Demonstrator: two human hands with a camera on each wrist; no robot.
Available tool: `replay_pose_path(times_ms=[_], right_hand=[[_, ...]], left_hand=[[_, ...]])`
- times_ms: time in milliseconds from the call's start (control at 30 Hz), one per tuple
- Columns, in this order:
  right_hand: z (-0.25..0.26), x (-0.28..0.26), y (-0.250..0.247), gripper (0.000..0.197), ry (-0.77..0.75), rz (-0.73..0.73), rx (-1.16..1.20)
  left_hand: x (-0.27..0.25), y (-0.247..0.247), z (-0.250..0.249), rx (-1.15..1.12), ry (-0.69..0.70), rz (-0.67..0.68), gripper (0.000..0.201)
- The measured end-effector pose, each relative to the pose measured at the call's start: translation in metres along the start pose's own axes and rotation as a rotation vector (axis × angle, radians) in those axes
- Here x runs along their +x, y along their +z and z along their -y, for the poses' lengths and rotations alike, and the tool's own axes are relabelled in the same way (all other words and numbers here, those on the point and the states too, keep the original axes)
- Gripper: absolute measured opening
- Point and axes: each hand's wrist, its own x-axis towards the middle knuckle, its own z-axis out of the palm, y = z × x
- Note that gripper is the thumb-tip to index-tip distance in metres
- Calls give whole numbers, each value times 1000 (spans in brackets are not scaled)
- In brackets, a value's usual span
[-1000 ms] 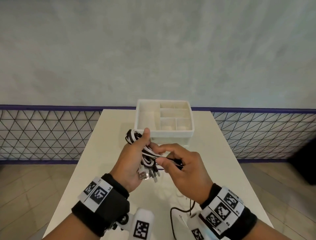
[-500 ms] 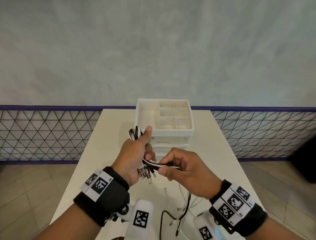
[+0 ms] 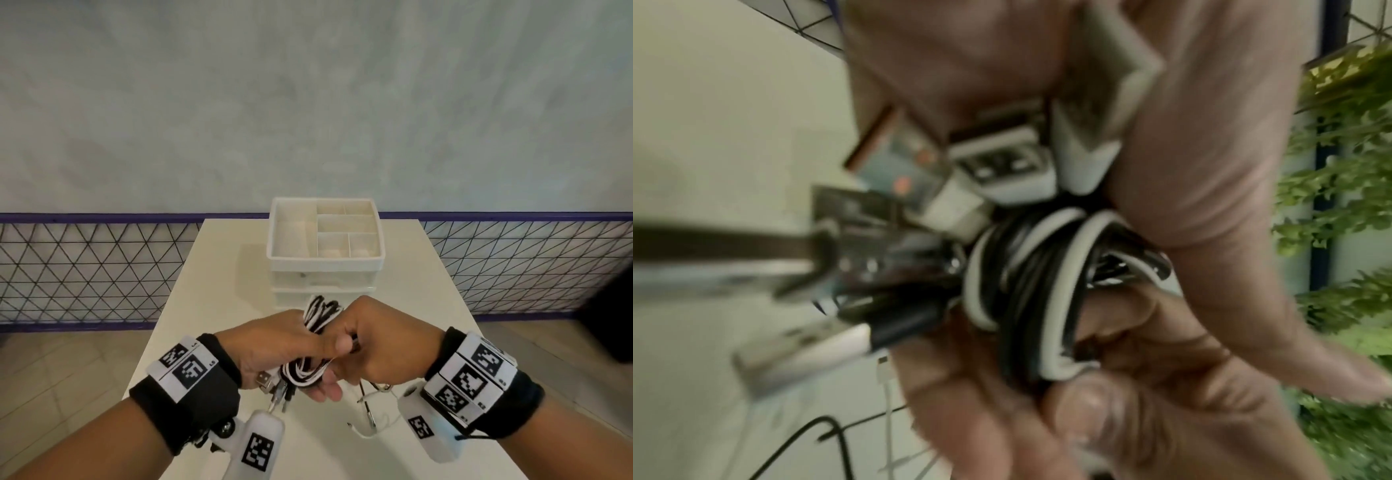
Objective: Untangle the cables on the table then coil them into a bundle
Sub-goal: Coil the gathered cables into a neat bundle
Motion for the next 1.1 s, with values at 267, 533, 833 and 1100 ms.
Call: replay_pose_path(times_ms=[267,533,833,1100], right_hand=[[-21,-2,-7,34,-42,-195,330],[-42,1,4,21,-63,-704,441],[-18,19,66,32,-264,-785,-285],[-28,8,56,39,-252,-699,-92]], left_hand=[[-1,-4,6,-61,38,-55,19],[3,-10,13,-392,294,-429,32],[20,21,-1,-498,345,-613,27],[21,2,9,-932,325,-652,25]])
